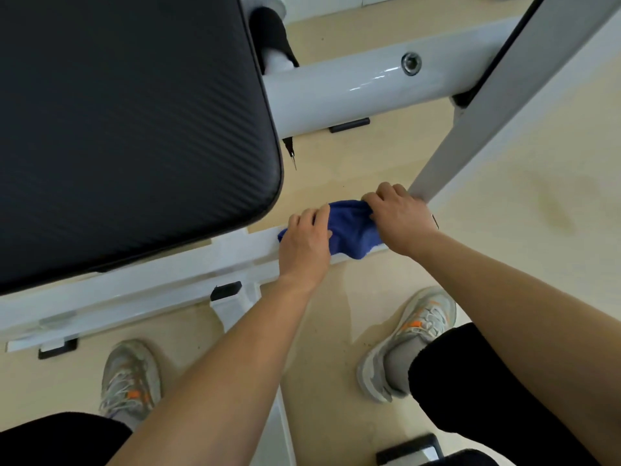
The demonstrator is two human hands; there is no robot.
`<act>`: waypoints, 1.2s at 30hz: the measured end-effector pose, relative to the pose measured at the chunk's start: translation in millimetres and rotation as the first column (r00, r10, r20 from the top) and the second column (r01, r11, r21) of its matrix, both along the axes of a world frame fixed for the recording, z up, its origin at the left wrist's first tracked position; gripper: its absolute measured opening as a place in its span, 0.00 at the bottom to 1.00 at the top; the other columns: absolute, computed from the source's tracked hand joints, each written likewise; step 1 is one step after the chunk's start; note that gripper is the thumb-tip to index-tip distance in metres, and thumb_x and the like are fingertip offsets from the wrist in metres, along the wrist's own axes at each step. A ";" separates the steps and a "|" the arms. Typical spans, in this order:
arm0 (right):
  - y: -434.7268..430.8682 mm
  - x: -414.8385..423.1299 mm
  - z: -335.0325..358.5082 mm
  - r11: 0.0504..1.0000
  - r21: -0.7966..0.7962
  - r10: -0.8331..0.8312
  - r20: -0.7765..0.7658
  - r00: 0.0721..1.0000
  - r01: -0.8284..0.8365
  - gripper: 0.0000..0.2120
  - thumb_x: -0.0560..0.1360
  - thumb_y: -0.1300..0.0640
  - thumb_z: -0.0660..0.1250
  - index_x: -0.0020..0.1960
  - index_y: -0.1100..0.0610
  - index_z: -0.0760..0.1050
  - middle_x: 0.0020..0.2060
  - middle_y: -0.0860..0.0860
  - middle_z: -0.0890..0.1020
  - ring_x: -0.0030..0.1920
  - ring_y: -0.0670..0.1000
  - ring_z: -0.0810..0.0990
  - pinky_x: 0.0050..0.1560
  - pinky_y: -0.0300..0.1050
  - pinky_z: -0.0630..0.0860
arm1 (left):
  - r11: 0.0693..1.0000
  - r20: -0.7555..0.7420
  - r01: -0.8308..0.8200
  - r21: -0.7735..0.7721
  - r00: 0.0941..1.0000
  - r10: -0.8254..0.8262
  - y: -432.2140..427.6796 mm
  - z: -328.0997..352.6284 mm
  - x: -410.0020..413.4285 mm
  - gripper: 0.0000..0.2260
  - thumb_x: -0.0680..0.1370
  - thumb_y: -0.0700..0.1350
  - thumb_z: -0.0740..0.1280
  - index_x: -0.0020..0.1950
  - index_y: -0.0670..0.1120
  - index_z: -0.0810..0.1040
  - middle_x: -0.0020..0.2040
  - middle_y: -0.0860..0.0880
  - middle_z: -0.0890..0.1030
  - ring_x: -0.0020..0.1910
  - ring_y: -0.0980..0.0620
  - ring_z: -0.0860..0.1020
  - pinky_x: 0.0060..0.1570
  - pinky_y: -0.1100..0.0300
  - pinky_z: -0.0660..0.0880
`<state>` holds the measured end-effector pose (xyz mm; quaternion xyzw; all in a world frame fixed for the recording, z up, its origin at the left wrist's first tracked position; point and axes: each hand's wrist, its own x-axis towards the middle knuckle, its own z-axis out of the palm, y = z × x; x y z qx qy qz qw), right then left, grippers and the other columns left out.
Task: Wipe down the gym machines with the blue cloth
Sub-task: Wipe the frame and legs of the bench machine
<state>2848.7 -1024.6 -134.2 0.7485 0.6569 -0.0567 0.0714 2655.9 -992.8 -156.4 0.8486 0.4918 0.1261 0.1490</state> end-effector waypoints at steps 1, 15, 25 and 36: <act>0.9 0.3 2.0 1.000 0.005 -0.011 -0.004 1.000 0.011 0.18 0.75 0.58 0.69 0.63 0.52 0.68 0.55 0.52 0.71 0.55 0.55 0.72 0.42 0.49 0.70 | 1.000 -0.007 0.005 -0.012 1.000 -0.005 -1.0 2.8 1.1 0.16 0.79 0.41 0.65 0.67 0.45 0.73 0.57 0.46 0.76 0.52 0.43 0.74 0.42 0.49 0.75; -81.6 -7.2 157.3 0.981 0.106 -0.097 -0.443 0.891 0.160 0.05 0.82 0.53 0.58 0.56 0.51 0.66 0.46 0.50 0.77 0.46 0.58 0.76 0.43 0.52 0.73 | 0.996 -0.043 0.082 -0.030 0.996 -0.084 -58.7 170.6 -13.7 0.05 0.81 0.47 0.54 0.52 0.51 0.69 0.48 0.52 0.78 0.43 0.45 0.76 0.43 0.48 0.75; -42.9 -3.8 248.2 0.820 0.500 -0.028 -0.453 0.891 0.280 0.10 0.83 0.53 0.57 0.59 0.57 0.69 0.55 0.55 0.75 0.44 0.57 0.75 0.43 0.51 0.71 | 0.923 -0.081 0.066 0.380 0.996 -0.037 -8.8 312.3 30.1 0.06 0.77 0.38 0.60 0.53 0.45 0.66 0.44 0.47 0.76 0.39 0.44 0.73 0.35 0.47 0.72; 25.4 -0.6 224.2 0.826 0.554 -0.128 0.015 0.992 0.098 0.26 0.56 0.66 0.78 0.52 0.60 0.76 0.51 0.58 0.76 0.47 0.60 0.74 0.45 0.52 0.73 | 0.871 -0.281 0.074 0.485 0.957 0.075 28.4 269.7 51.4 0.18 0.72 0.34 0.69 0.59 0.42 0.69 0.56 0.43 0.69 0.41 0.48 0.71 0.29 0.57 0.67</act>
